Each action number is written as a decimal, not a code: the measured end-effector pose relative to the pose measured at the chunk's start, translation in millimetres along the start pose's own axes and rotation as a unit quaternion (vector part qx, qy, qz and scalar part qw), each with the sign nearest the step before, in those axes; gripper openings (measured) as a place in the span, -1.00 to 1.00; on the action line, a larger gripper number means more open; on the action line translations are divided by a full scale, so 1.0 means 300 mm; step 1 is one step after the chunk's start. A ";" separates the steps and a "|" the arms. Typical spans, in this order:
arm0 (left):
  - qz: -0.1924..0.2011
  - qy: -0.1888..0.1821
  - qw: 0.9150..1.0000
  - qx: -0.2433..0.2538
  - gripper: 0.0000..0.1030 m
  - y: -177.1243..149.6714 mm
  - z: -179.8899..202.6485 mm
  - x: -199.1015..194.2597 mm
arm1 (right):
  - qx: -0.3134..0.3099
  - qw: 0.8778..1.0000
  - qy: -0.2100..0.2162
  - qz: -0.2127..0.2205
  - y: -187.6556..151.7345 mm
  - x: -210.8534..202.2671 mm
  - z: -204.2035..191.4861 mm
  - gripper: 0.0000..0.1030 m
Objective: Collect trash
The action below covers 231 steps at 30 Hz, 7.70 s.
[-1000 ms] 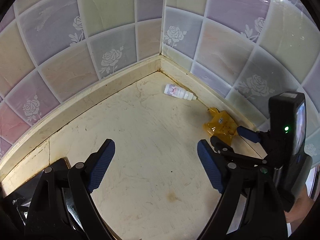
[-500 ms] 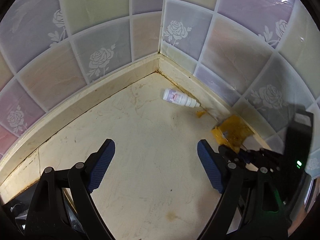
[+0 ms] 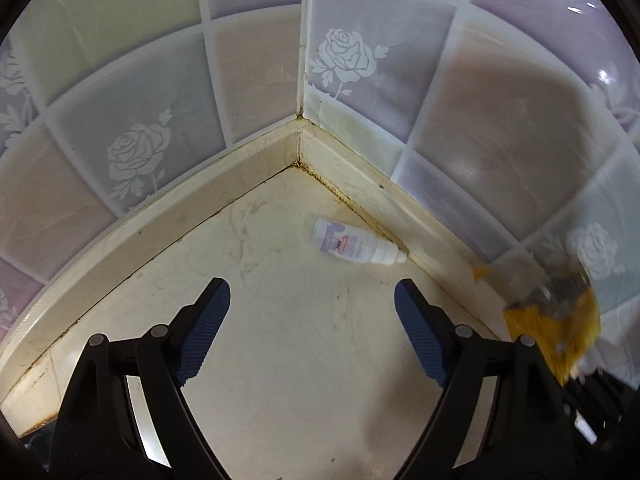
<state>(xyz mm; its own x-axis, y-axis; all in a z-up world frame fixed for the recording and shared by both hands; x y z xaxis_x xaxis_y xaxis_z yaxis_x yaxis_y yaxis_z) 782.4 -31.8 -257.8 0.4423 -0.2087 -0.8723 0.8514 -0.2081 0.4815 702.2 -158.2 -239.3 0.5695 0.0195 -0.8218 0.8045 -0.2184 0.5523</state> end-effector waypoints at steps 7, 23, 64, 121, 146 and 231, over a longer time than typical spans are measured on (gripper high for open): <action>0.008 0.001 0.999 -0.035 0.60 0.072 -0.005 0.101 | -0.004 1.000 0.005 0.000 -0.028 -0.027 0.002 -0.90; -0.013 0.043 0.998 -0.035 0.60 0.086 0.013 0.260 | 0.001 1.000 0.004 0.003 -0.030 -0.069 0.010 -0.90; -0.025 0.018 0.998 0.045 -0.09 -0.029 0.115 0.201 | 0.021 1.000 -0.001 -0.015 -0.098 -0.125 0.027 -0.90; 0.033 0.018 0.999 -0.021 -0.58 -0.882 0.246 -0.981 | -0.082 0.992 0.090 0.019 -0.590 -0.948 -0.095 -0.90; -0.028 0.084 0.994 -0.058 -0.58 -1.880 0.639 -1.191 | -0.140 0.974 0.161 -0.071 -1.560 -1.371 0.219 -0.90; -0.129 0.051 0.984 -0.112 0.59 -2.329 0.526 -0.879 | -0.051 0.975 0.051 -0.208 -2.141 -0.997 0.431 -0.25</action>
<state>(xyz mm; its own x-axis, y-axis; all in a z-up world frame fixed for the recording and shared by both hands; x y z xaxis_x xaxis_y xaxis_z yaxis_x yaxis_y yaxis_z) 26.3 18.0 -350.6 0.2189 -0.0763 -0.9728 0.9749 -0.0236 0.2212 -6.6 -150.0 -366.3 0.1992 0.1845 -0.9624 0.9793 -0.0724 0.1888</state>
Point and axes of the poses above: each gripper's, at about its wrist camera, not at the fingertips, and x roughly the way its jaws point, z to its right, y to its top, the point moved 9 cm from there along x, roughly the way its jaws point, and after that the axes turned 1 degree about x, right-handed, at the moved point
